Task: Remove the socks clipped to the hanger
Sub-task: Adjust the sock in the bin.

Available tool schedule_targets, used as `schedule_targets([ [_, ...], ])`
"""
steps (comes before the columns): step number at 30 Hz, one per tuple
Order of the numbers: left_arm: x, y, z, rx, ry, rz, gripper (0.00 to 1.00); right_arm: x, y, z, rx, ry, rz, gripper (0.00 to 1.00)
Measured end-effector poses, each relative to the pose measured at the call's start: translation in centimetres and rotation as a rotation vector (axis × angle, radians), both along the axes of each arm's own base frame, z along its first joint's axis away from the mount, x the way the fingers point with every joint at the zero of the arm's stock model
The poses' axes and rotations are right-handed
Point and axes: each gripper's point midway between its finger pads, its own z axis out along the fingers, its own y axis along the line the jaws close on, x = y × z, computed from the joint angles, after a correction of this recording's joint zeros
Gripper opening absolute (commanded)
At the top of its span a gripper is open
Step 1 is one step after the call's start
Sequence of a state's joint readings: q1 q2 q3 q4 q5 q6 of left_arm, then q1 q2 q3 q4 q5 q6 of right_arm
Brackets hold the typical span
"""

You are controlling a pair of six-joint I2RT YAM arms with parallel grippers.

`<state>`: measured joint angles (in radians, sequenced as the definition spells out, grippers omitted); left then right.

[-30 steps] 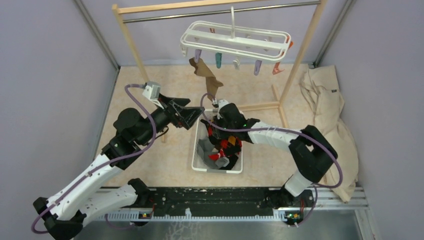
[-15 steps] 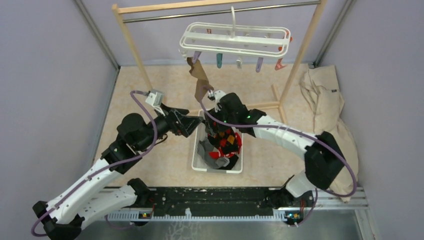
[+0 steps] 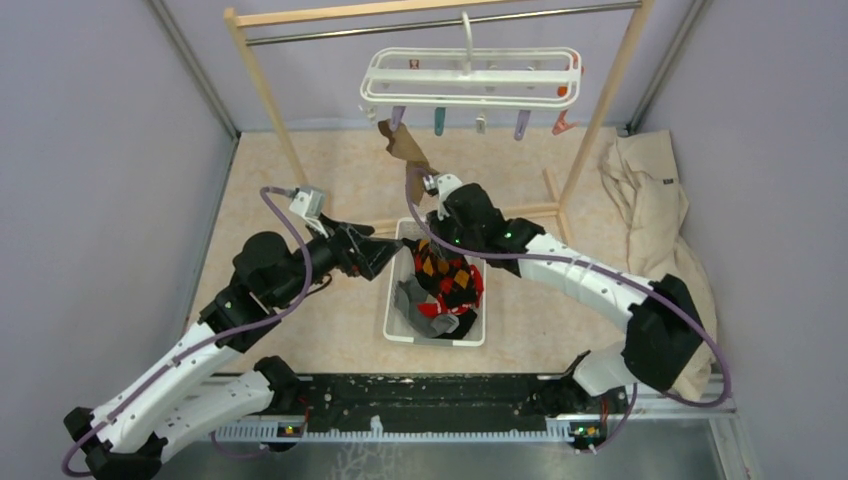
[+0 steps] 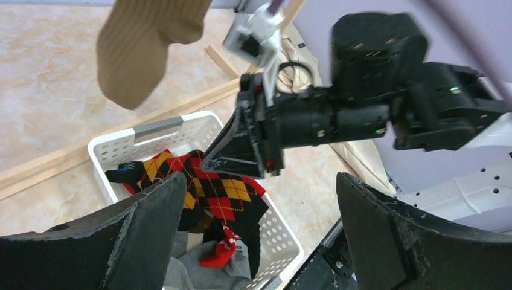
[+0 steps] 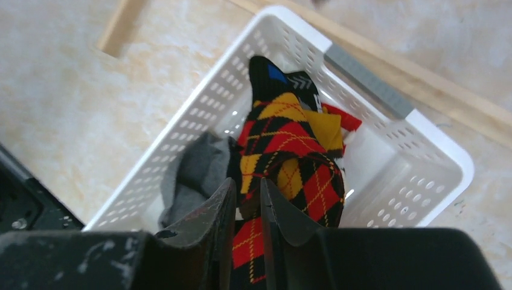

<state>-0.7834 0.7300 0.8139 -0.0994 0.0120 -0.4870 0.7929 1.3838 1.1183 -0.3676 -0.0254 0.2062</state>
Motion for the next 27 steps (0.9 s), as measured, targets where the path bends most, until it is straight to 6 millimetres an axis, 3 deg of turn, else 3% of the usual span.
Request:
schedule_targets([
  [9,-0.4,1.2,0.7,-0.024,-0.004,0.034,0.99,1.5,0.0,-11.0,-0.13,0.108,-0.089,0.18],
  [13,-0.5,1.3,0.6,-0.027,-0.001,0.036,0.99,1.7,0.4,-14.6,-0.162,0.154,-0.091,0.16],
  [17,-0.5,1.3,-0.1,-0.017,0.015,0.037,0.99,2.2,1.1,-14.0,-0.146,0.141,-0.081,0.19],
  [22,-0.5,1.3,-0.8,-0.006,0.029,0.037,0.99,1.2,0.4,-12.4,-0.16,0.141,-0.048,0.48],
  [25,-0.5,1.2,-0.9,-0.004,0.031,0.037,0.99,0.5,-0.2,-8.6,-0.133,0.103,-0.029,0.54],
  [27,-0.4,1.2,-1.0,-0.002,0.032,0.037,0.99,0.2,-0.3,-4.4,-0.076,0.039,-0.018,0.54],
])
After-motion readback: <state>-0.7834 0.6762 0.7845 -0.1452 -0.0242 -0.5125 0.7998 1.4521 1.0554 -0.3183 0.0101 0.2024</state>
